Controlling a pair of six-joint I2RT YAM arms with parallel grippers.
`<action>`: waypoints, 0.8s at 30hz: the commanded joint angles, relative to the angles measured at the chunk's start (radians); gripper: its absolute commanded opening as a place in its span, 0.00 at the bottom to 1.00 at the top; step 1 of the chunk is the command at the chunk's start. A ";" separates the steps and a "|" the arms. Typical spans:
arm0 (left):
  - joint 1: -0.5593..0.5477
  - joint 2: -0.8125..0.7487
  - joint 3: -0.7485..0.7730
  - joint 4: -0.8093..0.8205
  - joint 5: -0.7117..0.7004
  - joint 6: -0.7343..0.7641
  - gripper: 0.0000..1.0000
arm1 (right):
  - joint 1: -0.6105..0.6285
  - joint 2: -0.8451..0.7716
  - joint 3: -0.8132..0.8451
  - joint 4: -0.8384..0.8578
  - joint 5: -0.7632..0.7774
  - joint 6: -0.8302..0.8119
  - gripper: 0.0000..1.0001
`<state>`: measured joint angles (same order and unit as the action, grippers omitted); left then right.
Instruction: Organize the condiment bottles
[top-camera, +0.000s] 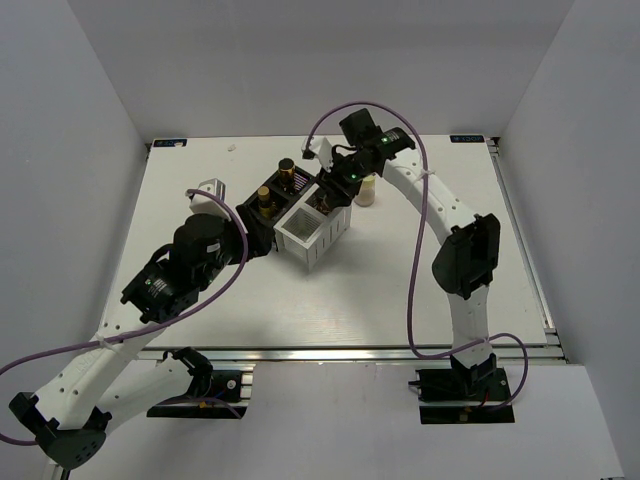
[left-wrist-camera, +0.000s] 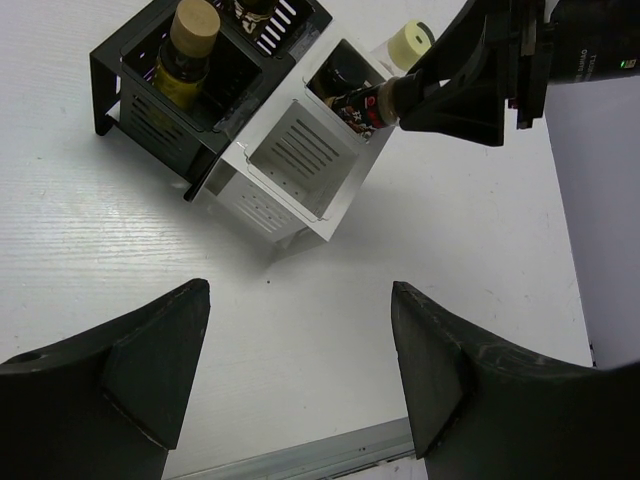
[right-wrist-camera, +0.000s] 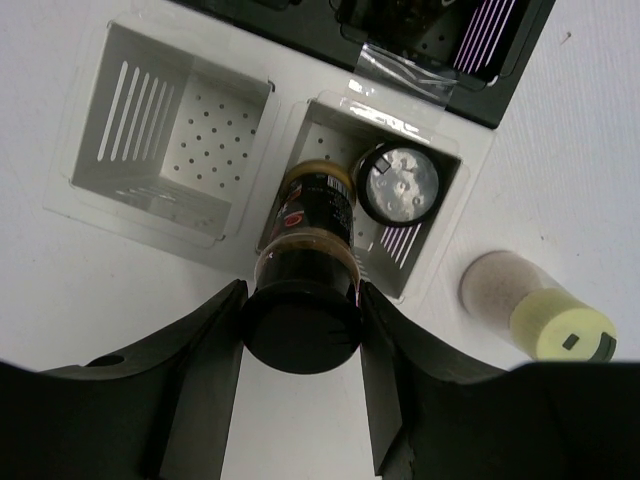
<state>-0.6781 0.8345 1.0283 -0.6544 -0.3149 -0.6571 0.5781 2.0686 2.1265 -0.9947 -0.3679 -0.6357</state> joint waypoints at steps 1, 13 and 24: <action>-0.006 -0.026 -0.002 -0.010 -0.009 -0.012 0.83 | 0.017 0.016 0.059 0.018 0.001 0.014 0.21; -0.006 -0.015 0.001 -0.002 -0.001 -0.013 0.83 | 0.028 0.064 0.090 0.047 -0.009 0.063 0.64; -0.006 -0.015 -0.002 0.010 0.013 -0.019 0.82 | -0.029 -0.051 0.119 0.131 0.007 0.203 0.75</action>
<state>-0.6781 0.8284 1.0271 -0.6582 -0.3141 -0.6712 0.5892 2.1208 2.1952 -0.9409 -0.3683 -0.5205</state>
